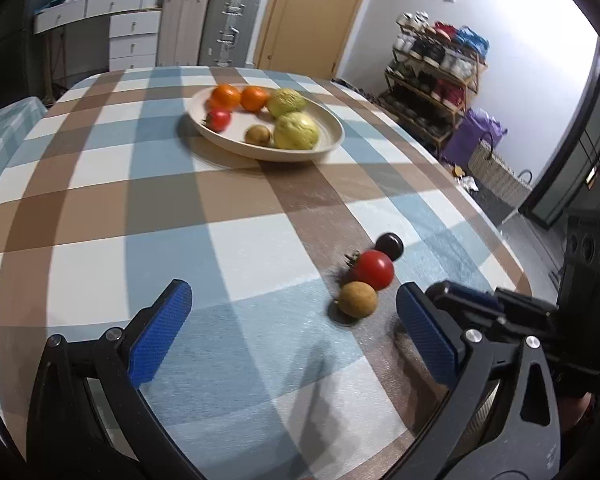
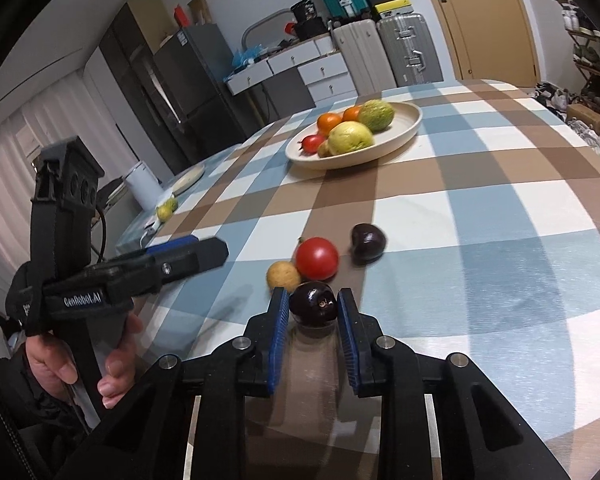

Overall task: Organize fruits
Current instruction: 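Grasp the dark plum with the right gripper while the left gripper approaches the kiwi, then grasp the brown kiwi with the left gripper and lift it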

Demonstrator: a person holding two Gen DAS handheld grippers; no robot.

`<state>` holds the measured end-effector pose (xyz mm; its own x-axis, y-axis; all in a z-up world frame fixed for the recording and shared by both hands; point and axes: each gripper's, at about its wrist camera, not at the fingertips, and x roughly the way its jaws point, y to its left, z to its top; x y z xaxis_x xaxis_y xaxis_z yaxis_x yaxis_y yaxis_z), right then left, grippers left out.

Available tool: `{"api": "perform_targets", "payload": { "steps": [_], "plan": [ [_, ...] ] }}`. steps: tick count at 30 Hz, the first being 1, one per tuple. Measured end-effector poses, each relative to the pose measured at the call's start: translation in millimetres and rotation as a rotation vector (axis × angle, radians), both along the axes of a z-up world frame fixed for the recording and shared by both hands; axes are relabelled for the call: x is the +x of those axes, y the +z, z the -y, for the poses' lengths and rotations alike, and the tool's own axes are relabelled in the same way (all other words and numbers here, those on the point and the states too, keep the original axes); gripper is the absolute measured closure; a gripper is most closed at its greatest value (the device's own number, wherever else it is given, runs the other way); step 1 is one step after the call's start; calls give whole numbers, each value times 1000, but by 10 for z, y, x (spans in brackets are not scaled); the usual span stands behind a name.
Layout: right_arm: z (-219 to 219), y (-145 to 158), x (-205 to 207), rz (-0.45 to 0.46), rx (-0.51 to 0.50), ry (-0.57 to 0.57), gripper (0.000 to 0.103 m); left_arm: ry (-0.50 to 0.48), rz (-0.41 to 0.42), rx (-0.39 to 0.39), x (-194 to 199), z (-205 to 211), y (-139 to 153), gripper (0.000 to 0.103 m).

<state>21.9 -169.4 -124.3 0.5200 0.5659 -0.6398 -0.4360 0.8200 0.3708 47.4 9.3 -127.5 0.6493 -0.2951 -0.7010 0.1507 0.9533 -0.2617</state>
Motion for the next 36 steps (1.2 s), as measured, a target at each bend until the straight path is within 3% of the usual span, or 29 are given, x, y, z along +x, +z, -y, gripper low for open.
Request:
{"api": "perform_targets", "payload": {
  "steps": [8, 11, 17, 19, 25, 36],
  "plan": [
    [198, 49, -7, -7, 74, -43, 78, -110, -18, 122, 102, 346, -80, 2],
    [224, 80, -28, 7, 82, -46, 78, -130, -31, 101, 111, 372, -109, 5],
    [250, 73, -62, 17, 87, -31, 78, -147, -49, 78, 144, 374, -135, 29],
    [262, 67, -66, 17, 90, -32, 78, -161, -49, 70, 139, 385, -132, 45],
    [305, 38, -60, 9, 96, -41, 78, -213, -57, 56, 113, 449, -137, 74],
    [241, 50, -63, 8, 88, -21, 78, -205, -41, 5, 82, 302, -75, 78]
  ]
}}
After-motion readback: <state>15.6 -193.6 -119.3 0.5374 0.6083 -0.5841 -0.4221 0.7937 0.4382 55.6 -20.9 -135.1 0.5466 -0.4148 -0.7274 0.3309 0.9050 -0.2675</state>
